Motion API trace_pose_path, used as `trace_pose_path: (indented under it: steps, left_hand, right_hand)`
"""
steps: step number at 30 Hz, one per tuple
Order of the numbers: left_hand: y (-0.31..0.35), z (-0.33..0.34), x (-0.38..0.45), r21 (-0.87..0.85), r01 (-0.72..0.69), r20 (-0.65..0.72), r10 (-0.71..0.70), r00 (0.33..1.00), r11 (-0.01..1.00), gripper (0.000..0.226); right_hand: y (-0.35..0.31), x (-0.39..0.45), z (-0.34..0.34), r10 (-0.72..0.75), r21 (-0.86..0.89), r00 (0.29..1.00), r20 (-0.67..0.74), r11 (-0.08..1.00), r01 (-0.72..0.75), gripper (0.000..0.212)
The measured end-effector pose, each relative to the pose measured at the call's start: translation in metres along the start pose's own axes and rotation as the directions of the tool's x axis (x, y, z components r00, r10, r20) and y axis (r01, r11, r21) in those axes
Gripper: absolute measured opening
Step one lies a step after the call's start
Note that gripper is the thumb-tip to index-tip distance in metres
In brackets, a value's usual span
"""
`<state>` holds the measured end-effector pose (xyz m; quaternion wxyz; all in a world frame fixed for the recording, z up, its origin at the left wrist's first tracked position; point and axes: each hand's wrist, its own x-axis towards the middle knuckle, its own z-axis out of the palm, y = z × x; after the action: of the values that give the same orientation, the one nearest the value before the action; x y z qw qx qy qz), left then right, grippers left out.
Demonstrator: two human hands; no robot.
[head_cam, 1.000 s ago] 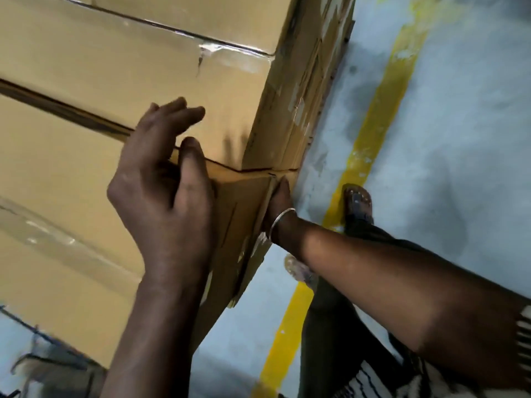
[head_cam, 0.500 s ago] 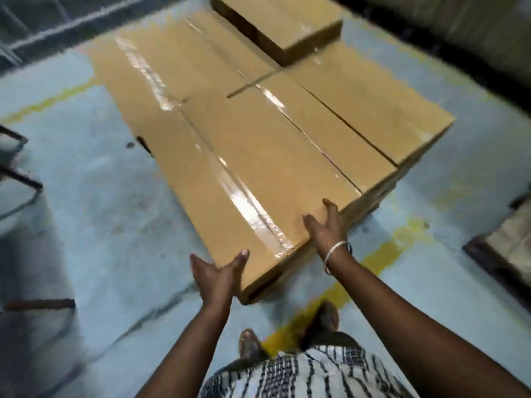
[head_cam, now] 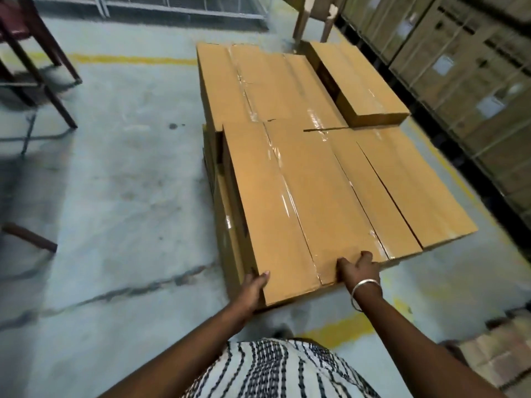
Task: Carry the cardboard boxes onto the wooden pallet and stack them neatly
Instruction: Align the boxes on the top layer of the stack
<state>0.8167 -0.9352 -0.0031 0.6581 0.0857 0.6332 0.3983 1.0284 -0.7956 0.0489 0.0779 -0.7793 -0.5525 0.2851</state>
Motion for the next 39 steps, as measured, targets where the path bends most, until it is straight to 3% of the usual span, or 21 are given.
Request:
trace_pose_path:
  steps: [2, 3, 5, 8, 10, 12, 14, 17, 19, 21, 24, 26, 39]
  left_hand:
    - [0.010, 0.002, -0.003, -0.080, 0.081, -0.028, -0.084, 0.996, 0.993, 0.052]
    - [0.015, 0.003, -0.006, -0.132, 0.102, -0.058, -0.111, 0.992, 0.986, 0.044]
    - [0.010, 0.000, 0.009, -0.184, 0.079, -0.127, -0.103, 0.987, 0.980, 0.059]
    - [-0.044, -0.010, 0.081, -0.133, 0.038, -0.234, -0.068, 0.970, 0.990, 0.106]
    - [-0.061, -0.015, 0.106, -0.115, 0.070, -0.286, -0.100, 0.953, 0.991, 0.104]
    - [-0.036, -0.012, 0.087, -0.120, 0.059, -0.369, -0.100, 0.924, 0.991, 0.091]
    - [-0.019, -0.012, 0.083, -0.090, 0.022, -0.410, -0.057, 0.910, 0.996, 0.086]
    - [-0.003, -0.021, 0.095, -0.097, -0.004, -0.425, -0.038, 0.904, 0.995, 0.060]
    - [0.002, -0.030, 0.113, -0.100, -0.025, -0.444, -0.022, 0.896, 0.995, 0.048]
    - [0.011, -0.040, 0.137, -0.091, -0.031, -0.421, -0.010, 0.907, 0.995, 0.049]
    - [0.016, -0.049, 0.174, -0.170, 0.024, -0.294, -0.074, 0.953, 0.985, 0.068]
    - [0.024, -0.050, 0.184, -0.253, 0.019, -0.229, -0.079, 0.970, 0.967, 0.063]
    - [0.023, -0.060, 0.201, -0.274, 0.079, -0.071, -0.101, 0.992, 0.959, 0.060]
  right_hand:
    - [-0.017, 0.003, 0.002, -0.177, -0.238, 0.984, -0.022, 0.957, 0.167, 0.071]
    - [-0.028, 0.005, 0.005, -0.293, -0.325, 0.956, 0.015, 0.903, 0.282, 0.074]
    - [-0.053, 0.013, 0.016, -0.491, -0.414, 0.851, 0.188, 0.746, 0.522, 0.078]
    - [-0.093, 0.021, 0.038, -0.587, -0.387, 0.692, 0.420, 0.574, 0.722, 0.081]
    - [-0.115, 0.026, 0.050, -0.603, -0.346, 0.642, 0.474, 0.543, 0.766, 0.084]
    - [-0.134, 0.035, 0.061, -0.630, -0.336, 0.608, 0.484, 0.508, 0.793, 0.088]
    - [-0.147, 0.047, 0.067, -0.642, -0.344, 0.624, 0.445, 0.521, 0.781, 0.089]
    - [-0.163, 0.076, 0.072, -0.584, -0.367, 0.736, 0.343, 0.638, 0.677, 0.089]
    - [-0.171, 0.091, 0.072, -0.561, -0.387, 0.762, 0.324, 0.656, 0.648, 0.091]
    - [-0.179, 0.097, 0.076, -0.575, -0.420, 0.748, 0.331, 0.620, 0.662, 0.091]
    - [-0.181, 0.087, 0.083, -0.588, -0.469, 0.721, 0.366, 0.553, 0.689, 0.096]
    - [-0.178, 0.079, 0.088, -0.584, -0.481, 0.717, 0.380, 0.537, 0.692, 0.098]
    - [-0.179, 0.066, 0.097, -0.547, -0.453, 0.734, 0.404, 0.578, 0.679, 0.108]
